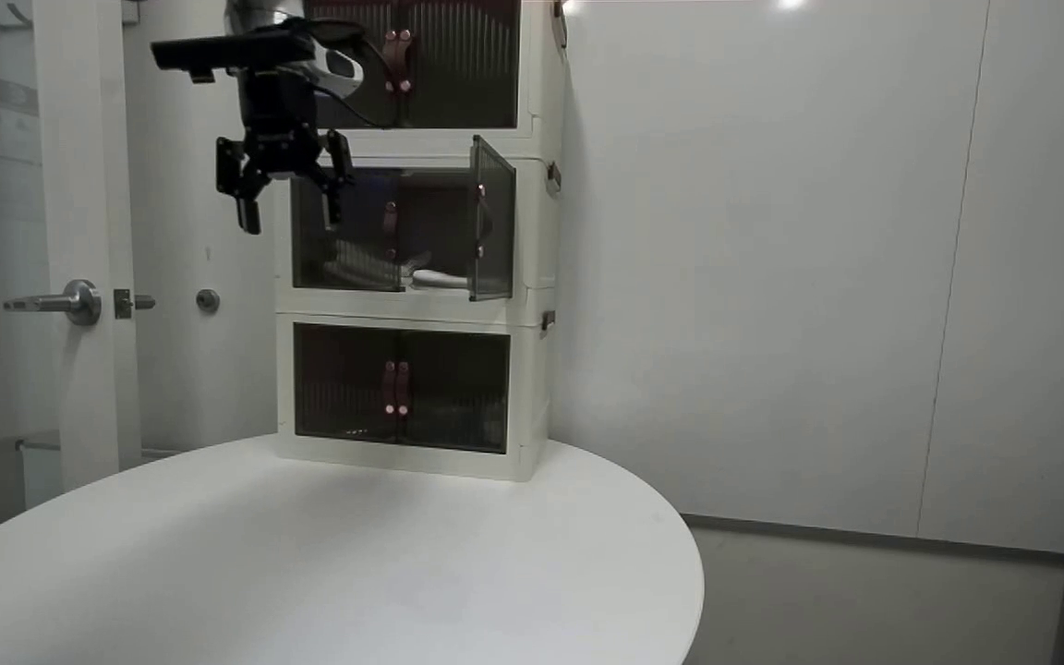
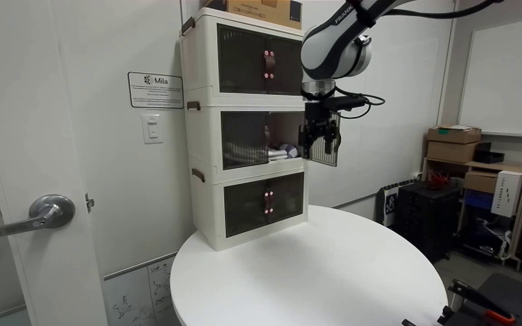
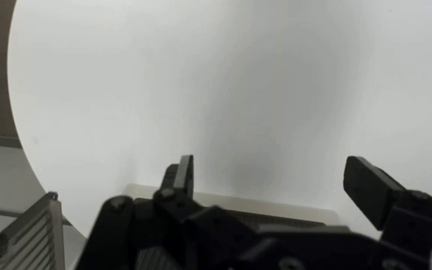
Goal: Close the left middle cabinet doors
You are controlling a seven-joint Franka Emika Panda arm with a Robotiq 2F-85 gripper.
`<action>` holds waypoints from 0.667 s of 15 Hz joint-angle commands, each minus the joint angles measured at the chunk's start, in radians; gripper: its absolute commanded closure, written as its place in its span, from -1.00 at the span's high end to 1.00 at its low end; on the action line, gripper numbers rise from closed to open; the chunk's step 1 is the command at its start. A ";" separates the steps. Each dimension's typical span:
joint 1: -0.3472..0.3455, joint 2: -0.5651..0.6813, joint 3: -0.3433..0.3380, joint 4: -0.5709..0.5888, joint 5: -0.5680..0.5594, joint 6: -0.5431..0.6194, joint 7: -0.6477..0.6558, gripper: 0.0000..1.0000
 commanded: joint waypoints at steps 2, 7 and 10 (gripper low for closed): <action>-0.006 -0.285 0.035 -0.310 0.000 0.048 0.025 1.00; 0.000 -0.476 0.083 -0.475 0.013 0.076 0.094 1.00; -0.006 -0.440 0.091 -0.441 0.009 0.055 0.080 1.00</action>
